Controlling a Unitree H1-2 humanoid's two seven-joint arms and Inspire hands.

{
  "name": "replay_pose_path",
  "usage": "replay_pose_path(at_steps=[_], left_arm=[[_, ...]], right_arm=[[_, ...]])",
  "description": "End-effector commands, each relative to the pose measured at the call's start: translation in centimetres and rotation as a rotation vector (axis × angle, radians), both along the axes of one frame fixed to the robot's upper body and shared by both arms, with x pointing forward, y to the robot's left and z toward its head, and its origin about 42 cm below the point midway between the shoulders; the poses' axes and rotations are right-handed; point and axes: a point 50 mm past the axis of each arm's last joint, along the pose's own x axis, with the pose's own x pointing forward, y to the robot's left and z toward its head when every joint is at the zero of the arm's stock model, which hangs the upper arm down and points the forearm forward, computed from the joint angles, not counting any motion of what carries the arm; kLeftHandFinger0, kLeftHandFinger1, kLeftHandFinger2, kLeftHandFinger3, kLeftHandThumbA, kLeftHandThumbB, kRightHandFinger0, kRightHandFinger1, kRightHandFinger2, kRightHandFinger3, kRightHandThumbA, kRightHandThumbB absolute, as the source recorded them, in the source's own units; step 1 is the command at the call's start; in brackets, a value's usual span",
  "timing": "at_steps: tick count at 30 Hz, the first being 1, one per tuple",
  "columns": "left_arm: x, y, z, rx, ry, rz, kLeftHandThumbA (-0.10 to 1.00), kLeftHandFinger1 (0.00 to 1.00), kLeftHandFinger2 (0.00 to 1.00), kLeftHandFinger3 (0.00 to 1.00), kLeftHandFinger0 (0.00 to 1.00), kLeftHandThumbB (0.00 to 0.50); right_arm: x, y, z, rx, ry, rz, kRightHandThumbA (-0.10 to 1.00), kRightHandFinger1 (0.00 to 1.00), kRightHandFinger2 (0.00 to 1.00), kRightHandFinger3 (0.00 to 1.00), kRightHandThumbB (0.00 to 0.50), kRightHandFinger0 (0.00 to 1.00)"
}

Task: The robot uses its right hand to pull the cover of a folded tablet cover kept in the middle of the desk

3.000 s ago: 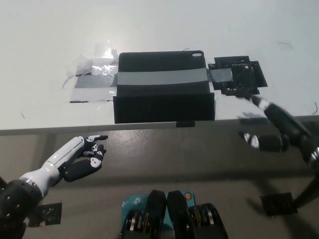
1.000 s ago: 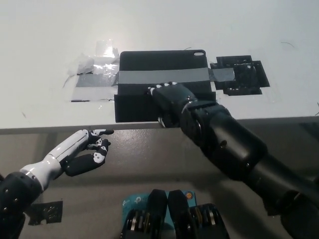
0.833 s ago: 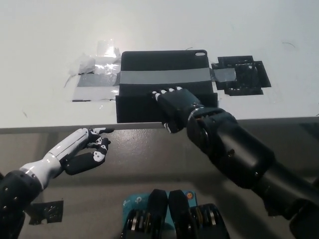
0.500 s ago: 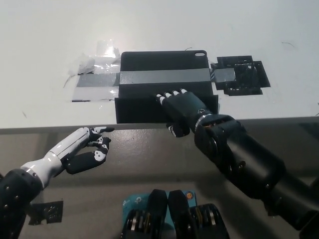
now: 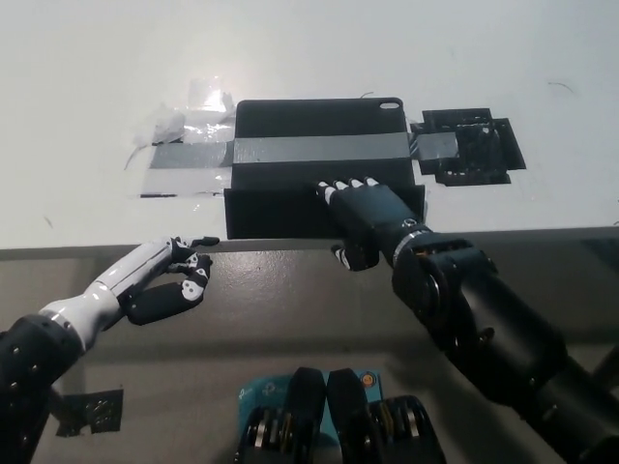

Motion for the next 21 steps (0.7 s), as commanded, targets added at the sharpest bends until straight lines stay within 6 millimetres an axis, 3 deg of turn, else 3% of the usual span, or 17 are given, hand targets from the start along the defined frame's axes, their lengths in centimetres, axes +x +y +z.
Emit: replay_pose_path(at_steps=[1, 13, 21], left_arm=[[0.8, 0.6, 1.9, 0.030, -0.036, 0.007, 1.00, 0.84, 0.95, 1.00, 0.85, 0.161], [1.2, 0.6, 3.0, 0.031, -0.062, 0.003, 1.00, 0.85, 0.96, 1.00, 0.87, 0.141], [1.9, 0.7, 3.6, 0.048, -0.070, 0.002, 1.00, 0.85, 0.96, 1.00, 0.87, 0.164]], right_arm=[[-1.4, -0.1, 0.7, 0.104, 0.074, -0.008, 0.67, 1.00, 1.00, 1.00, 0.500, 1.00], [-4.9, -1.8, 1.5, 0.211, 0.141, 0.020, 0.73, 1.00, 1.00, 1.00, 0.500, 1.00], [-4.8, -2.7, 3.0, 0.187, 0.176, 0.052, 0.72, 1.00, 1.00, 1.00, 0.500, 1.00]])
